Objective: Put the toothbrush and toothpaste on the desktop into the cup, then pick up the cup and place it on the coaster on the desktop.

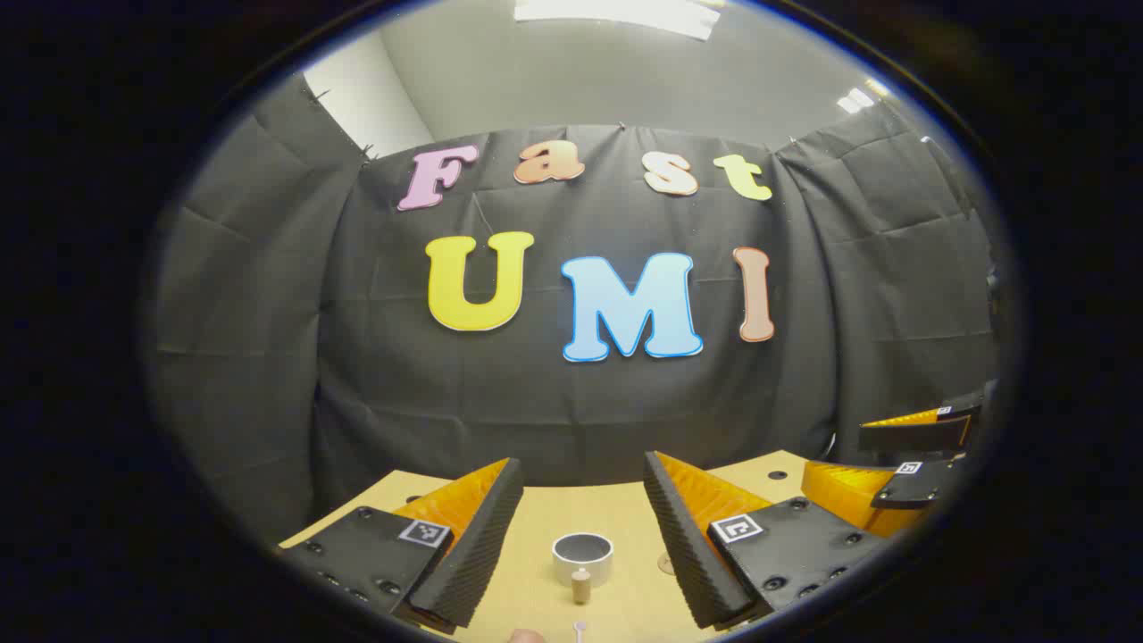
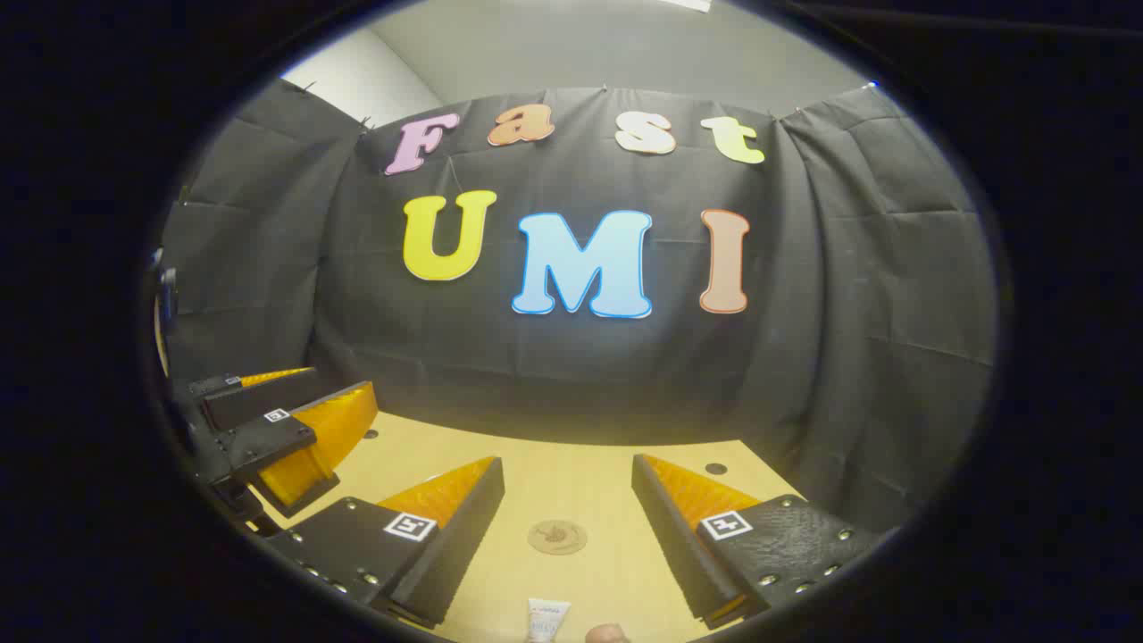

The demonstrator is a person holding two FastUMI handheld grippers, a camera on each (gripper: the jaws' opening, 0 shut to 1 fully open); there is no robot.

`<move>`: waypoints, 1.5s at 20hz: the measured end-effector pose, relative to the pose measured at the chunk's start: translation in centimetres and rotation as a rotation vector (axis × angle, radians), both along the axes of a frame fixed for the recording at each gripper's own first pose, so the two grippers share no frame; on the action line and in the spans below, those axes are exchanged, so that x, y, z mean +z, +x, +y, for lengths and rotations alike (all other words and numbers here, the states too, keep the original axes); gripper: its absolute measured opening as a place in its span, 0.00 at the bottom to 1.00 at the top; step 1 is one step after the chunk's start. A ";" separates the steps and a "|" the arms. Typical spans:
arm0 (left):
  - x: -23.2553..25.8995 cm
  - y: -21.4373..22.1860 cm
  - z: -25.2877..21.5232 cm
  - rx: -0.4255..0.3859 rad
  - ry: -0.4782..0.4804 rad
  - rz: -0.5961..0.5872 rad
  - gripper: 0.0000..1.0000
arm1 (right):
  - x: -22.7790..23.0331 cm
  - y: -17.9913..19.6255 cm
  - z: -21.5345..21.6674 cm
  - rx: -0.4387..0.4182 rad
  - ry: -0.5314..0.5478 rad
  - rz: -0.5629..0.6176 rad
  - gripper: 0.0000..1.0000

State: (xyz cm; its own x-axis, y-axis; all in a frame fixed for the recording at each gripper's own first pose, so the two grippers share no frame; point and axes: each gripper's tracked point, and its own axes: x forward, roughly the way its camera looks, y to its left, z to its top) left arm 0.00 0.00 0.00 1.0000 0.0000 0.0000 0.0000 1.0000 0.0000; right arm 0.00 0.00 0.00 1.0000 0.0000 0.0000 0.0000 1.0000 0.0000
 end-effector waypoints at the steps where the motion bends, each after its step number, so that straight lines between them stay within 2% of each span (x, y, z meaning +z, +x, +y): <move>1: -0.1 0.1 -0.1 -0.002 -0.002 0.003 0.90 | -0.1 -0.1 -0.1 0.000 -0.002 0.003 0.92; 5: -0.5 0.4 -0.4 -0.005 -0.006 0.013 0.90 | -0.1 -0.1 -0.2 0.002 -0.001 0.004 0.92; 6: -0.6 0.4 -0.5 -0.004 -0.007 0.015 0.90 | 0.0 -0.1 -0.2 0.004 0.000 0.004 0.95; 7: -0.6 0.4 -0.6 -0.006 -0.007 0.016 0.90 | -0.1 -0.1 -0.2 0.005 0.001 0.004 0.92; 8: -0.6 0.4 -0.6 -0.005 -0.005 0.016 0.90 | 0.0 -0.1 -0.1 0.007 0.001 0.005 0.94; 11: -0.5 0.4 -0.7 -0.005 0.001 0.014 0.90 | 0.1 0.1 -0.1 0.011 0.003 0.006 0.92; 12: -0.5 0.5 -0.8 -0.005 0.001 0.014 0.90 | 0.0 0.1 -0.1 0.011 0.004 0.006 0.94; 17: -0.9 0.6 -1.0 -0.015 -0.005 0.026 0.90 | -0.2 0.1 0.0 0.014 0.009 0.009 0.92; 18: -0.9 0.6 -1.1 -0.016 -0.005 0.029 0.90 | -0.1 0.1 0.1 0.016 0.008 0.012 0.95; 20: -1.2 0.5 -1.0 -0.013 -0.001 0.038 0.90 | -0.4 0.1 0.2 0.020 0.008 0.020 0.92; 27: -4.1 0.6 -1.8 -0.038 -0.032 0.142 0.90 | -2.2 -0.1 0.7 0.032 0.040 0.096 0.92; 30: -5.6 0.6 -2.3 -0.042 -0.004 0.195 0.90 | -3.6 0.1 0.8 0.031 0.040 0.157 0.92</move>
State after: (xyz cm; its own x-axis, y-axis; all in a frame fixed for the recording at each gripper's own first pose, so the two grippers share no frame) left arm 0.57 -2.31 -5.62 0.9802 -0.0424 -0.1936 0.0415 0.9991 -0.0084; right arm 0.10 0.80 -3.64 0.9872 0.0336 -0.1561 -0.0273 0.9987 0.0426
